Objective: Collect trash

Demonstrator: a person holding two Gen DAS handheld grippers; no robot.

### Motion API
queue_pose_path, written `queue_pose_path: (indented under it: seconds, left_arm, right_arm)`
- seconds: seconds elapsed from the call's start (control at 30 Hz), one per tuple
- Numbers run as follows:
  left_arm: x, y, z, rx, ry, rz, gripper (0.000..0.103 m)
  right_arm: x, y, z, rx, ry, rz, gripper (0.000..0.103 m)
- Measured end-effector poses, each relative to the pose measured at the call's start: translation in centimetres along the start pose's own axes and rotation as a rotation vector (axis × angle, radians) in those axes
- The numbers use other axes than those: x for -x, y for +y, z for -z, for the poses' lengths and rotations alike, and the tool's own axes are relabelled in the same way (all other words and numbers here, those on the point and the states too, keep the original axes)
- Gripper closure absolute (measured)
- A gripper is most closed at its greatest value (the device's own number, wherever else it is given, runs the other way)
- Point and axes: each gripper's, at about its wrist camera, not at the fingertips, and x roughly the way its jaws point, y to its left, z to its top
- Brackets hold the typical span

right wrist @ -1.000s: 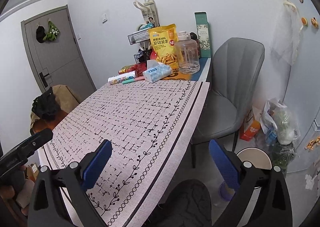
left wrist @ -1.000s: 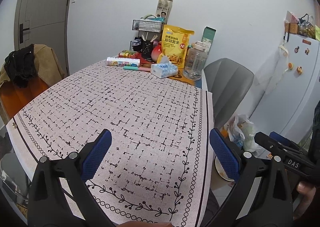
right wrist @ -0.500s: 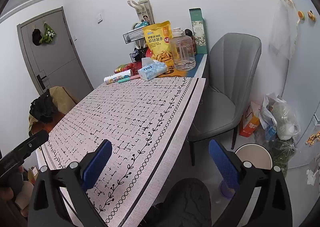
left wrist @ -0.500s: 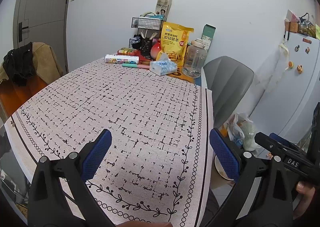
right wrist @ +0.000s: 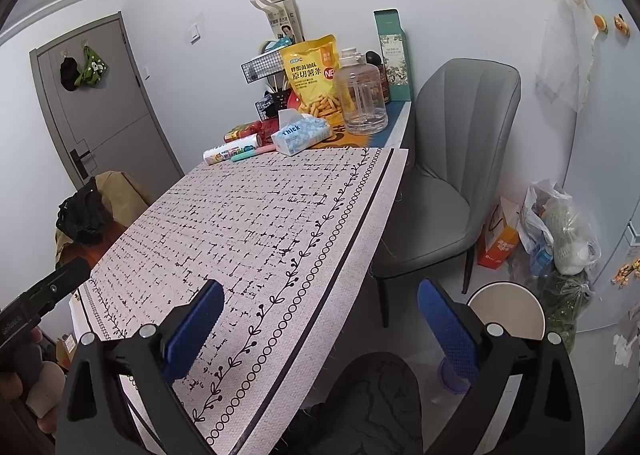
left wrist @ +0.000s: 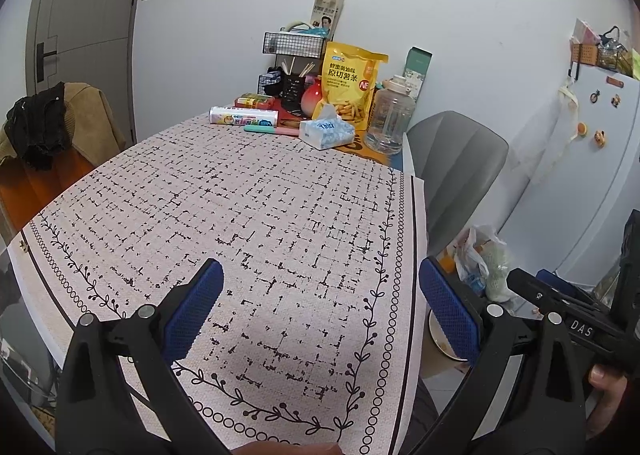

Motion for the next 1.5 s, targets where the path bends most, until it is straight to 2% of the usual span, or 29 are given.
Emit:
queue_pose_path:
  seconds: [1.07,1.27,1.5]
  left_arm:
    - [-0.3,0.3,0.5,0.006,0.007,-0.001,0.006]
    - [-1.6,2.3,1.1,0.034,0.021,0.001,0.006]
    - [-3.7,6.8,1.7,0.115,0.05,-0.039,0.006]
  right_arm:
    - [-0.1,0.7,0.5,0.001,0.011,-0.009,0.008]
    - [-1.6,1.1,1.0,0.012,0.046,0.002,0.008]
    - [-4.9,3.8,1.9,0.064,0.12,-0.008,0.008]
